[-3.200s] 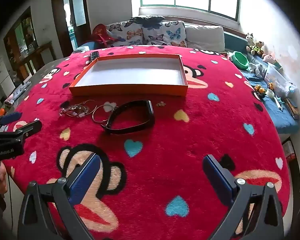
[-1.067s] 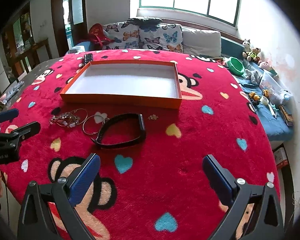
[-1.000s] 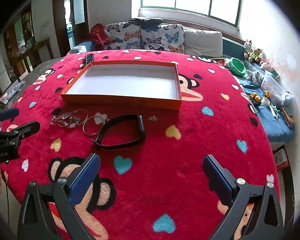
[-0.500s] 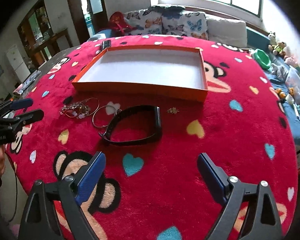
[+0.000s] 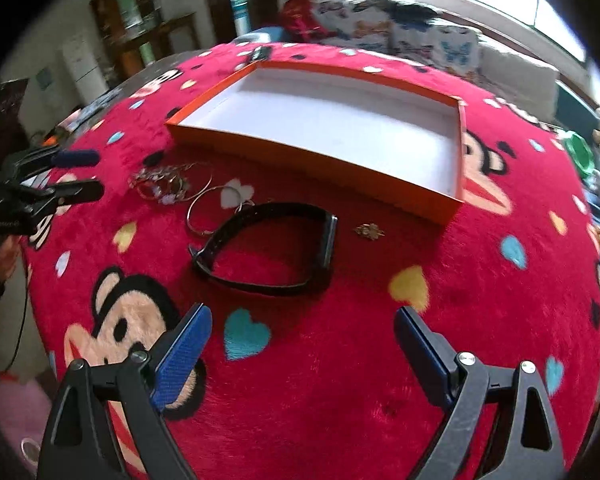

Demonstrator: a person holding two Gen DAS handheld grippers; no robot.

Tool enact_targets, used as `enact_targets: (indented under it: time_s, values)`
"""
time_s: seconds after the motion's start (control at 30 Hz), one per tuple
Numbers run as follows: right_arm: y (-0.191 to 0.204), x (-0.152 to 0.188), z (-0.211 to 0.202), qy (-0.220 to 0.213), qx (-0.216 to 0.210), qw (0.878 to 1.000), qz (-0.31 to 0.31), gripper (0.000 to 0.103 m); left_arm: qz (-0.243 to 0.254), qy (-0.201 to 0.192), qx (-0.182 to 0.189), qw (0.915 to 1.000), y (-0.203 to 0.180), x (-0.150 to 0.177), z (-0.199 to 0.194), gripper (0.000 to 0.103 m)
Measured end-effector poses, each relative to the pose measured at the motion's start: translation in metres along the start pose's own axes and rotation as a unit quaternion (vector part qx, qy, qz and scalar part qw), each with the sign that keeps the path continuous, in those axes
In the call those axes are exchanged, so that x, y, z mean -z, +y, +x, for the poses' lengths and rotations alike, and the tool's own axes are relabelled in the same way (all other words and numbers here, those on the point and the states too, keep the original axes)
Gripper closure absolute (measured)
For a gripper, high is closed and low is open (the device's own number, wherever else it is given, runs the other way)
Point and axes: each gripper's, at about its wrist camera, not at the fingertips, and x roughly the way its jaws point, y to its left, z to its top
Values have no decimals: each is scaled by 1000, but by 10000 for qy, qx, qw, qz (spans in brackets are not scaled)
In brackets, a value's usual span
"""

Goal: Organize jewelry
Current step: 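Grasp the black watch band with the right tool while the left tool grasps the red string bracelet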

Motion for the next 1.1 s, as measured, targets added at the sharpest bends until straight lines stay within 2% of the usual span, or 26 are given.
enact_targets:
  time_s: [0.13, 0.37, 0.6, 0.83, 1.0, 1.1]
  values:
    - [-1, -7, 5, 68, -238, 9989, -394, 3, -6, 65, 27, 10000, 0, -3, 8, 20]
    - [2, -29, 8, -113, -592, 9923, -1079, 3, 27, 192, 107, 9998, 1, -4, 18, 20]
    - [5, -43, 28, 116, -1084, 9807, -1621, 3, -111, 300, 47, 9995, 11, -7, 23, 20]
    - [2, -49, 40, 288, -1781, 9697, -1646, 2, -97, 391, -1, 9992, 14, -5, 28, 20]
    - [4, -44, 31, 458, -1982, 9631, -1760, 2, -96, 400, -4, 9992, 16, -5, 29, 20]
    - [6, -36, 23, 505, -1951, 9625, -1815, 2, -74, 377, 45, 9993, 15, -4, 31, 20]
